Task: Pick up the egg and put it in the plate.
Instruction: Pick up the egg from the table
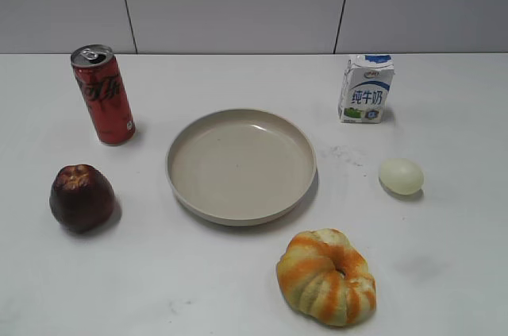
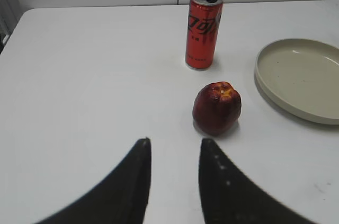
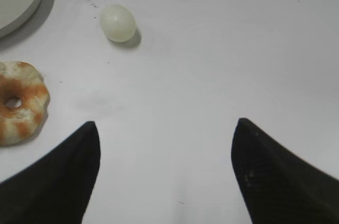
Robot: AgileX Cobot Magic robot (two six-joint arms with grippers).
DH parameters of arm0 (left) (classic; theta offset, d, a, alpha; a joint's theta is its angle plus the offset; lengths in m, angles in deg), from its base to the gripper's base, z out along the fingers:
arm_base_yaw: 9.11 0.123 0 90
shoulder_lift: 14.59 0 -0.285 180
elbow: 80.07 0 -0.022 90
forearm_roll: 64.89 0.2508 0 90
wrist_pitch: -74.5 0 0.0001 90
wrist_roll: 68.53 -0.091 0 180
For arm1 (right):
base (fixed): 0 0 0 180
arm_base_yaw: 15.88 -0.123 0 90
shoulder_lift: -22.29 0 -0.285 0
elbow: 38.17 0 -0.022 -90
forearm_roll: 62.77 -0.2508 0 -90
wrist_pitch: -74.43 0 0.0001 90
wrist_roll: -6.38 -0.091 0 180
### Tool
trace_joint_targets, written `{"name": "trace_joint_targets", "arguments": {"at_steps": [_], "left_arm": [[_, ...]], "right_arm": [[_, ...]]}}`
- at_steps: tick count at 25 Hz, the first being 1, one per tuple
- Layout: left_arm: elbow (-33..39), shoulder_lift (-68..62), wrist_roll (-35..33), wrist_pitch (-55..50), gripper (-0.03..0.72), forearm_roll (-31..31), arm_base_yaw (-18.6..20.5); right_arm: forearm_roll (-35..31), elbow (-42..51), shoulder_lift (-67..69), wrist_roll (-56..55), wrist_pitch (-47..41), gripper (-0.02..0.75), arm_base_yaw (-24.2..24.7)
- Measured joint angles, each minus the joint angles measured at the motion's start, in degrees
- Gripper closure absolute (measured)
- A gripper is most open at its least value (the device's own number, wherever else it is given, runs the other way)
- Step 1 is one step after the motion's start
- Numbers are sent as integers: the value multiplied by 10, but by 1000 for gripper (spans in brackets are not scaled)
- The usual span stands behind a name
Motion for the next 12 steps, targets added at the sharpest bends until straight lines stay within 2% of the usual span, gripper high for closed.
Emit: {"name": "trace_joint_targets", "arguments": {"at_steps": [3,12], "left_arm": [[0,0,0,0,459,0,0],[0,0,0,0,458,0,0]], "right_arm": [[-29,-36,117,12,17,154,0],[-117,-208,453,140,24,154,0]]}}
